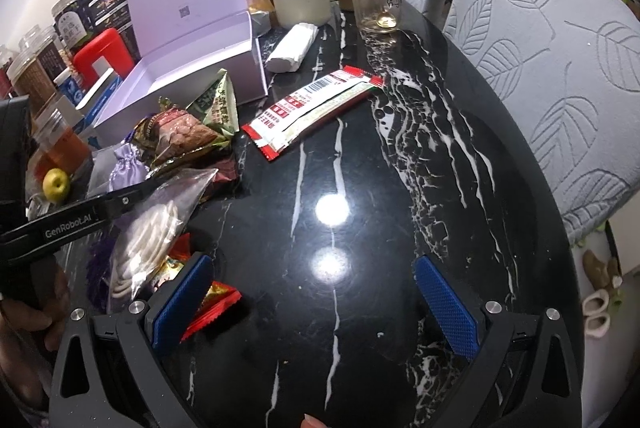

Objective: Organize soft objects
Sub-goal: 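Grasp the lavender pouch with the left gripper while the right grasps the cotton-pad bag, then lift the pouch and cotton-pad bag with both grippers over the lavender box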

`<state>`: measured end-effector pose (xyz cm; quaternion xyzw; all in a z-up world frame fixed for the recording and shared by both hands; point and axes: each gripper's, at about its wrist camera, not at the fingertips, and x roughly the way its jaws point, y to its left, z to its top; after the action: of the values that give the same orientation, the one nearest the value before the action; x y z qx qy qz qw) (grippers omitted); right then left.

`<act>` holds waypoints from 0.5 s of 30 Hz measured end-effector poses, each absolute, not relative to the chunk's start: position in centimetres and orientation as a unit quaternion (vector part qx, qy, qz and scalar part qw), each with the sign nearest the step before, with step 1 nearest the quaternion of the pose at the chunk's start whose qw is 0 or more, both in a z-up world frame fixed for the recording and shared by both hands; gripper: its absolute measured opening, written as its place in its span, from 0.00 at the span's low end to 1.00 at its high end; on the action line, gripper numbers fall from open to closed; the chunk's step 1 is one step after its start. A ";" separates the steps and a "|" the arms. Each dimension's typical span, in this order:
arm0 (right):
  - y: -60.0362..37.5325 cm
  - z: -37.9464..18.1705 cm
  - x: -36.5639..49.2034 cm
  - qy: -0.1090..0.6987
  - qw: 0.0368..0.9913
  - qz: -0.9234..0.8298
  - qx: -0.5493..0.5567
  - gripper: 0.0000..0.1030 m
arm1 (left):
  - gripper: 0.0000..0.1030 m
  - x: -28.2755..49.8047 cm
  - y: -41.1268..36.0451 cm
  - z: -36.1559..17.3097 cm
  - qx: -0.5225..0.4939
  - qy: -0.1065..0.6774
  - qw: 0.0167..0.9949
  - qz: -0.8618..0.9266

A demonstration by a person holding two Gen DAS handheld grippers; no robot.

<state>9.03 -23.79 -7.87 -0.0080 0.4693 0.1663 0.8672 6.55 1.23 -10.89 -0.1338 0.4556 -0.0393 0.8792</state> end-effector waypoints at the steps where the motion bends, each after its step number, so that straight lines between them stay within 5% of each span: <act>1: -23.7 -7.8 9.0 0.469 0.867 0.167 -0.008 1.00 | 0.42 6.3 1.3 -10.7 -0.135 0.454 0.880 -0.040; 15: -21.2 -6.9 7.7 0.459 0.857 0.233 0.010 1.00 | 0.42 0.8 4.6 -6.2 -0.153 0.419 0.895 -0.011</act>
<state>7.73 -21.24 -6.90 0.0098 0.4592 0.2332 0.8571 0.77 4.59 -6.23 -0.1526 0.4193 -0.0107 0.8949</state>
